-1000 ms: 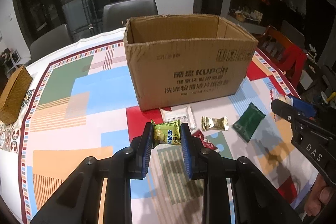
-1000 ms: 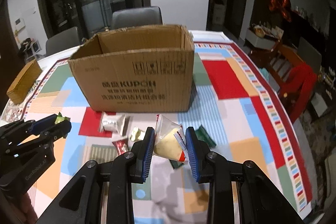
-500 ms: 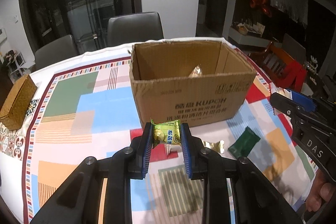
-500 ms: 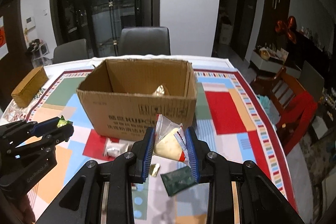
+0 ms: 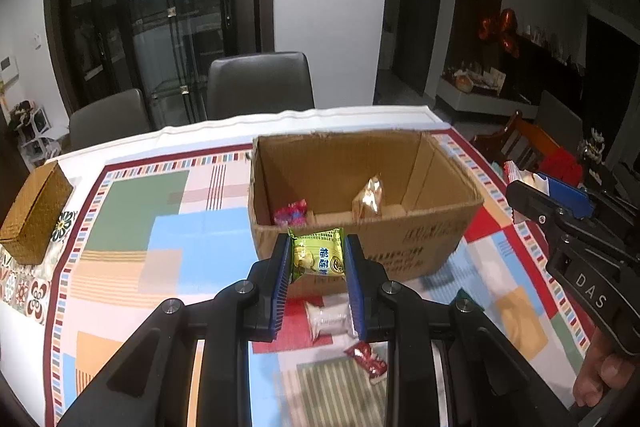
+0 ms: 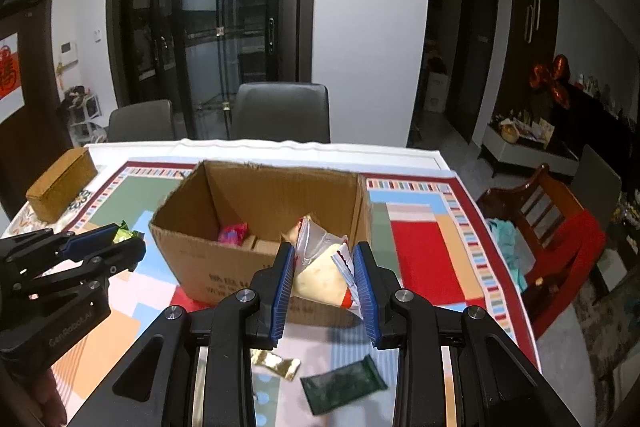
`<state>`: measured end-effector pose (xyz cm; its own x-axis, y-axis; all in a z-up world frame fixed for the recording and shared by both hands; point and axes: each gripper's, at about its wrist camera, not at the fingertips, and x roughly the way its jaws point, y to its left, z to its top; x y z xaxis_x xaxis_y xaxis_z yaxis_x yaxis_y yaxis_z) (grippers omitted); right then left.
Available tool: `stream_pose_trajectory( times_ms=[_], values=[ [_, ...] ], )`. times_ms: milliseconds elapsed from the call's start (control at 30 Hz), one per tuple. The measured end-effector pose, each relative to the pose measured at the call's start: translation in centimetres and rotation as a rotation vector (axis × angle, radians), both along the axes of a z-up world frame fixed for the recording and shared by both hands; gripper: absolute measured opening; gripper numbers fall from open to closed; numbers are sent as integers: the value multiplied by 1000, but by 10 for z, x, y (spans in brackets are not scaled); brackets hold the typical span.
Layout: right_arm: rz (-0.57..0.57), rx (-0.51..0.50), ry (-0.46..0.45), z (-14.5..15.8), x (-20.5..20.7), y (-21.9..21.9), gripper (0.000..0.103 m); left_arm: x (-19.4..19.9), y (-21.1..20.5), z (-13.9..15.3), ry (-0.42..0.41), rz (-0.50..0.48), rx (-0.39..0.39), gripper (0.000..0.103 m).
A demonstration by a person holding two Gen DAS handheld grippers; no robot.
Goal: Organize snacks
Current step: 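Lift and carry the green candy and bread packet over the box with both tools, then open the left tool over the box while the right tool releases the bread packet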
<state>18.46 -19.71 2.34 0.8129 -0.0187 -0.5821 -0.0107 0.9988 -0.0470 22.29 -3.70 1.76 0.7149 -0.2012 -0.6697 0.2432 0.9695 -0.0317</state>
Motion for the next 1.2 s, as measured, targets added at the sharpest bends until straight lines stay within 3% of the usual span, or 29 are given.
stream_pose_trajectory(
  times_ms=[433, 1200],
  values=[
    [29, -5, -44, 12, 31, 0, 32, 34, 0, 12, -48, 18, -11, 27],
    [55, 8, 36, -13, 89, 3, 32, 84, -4, -23, 14, 29, -33, 28]
  ],
)
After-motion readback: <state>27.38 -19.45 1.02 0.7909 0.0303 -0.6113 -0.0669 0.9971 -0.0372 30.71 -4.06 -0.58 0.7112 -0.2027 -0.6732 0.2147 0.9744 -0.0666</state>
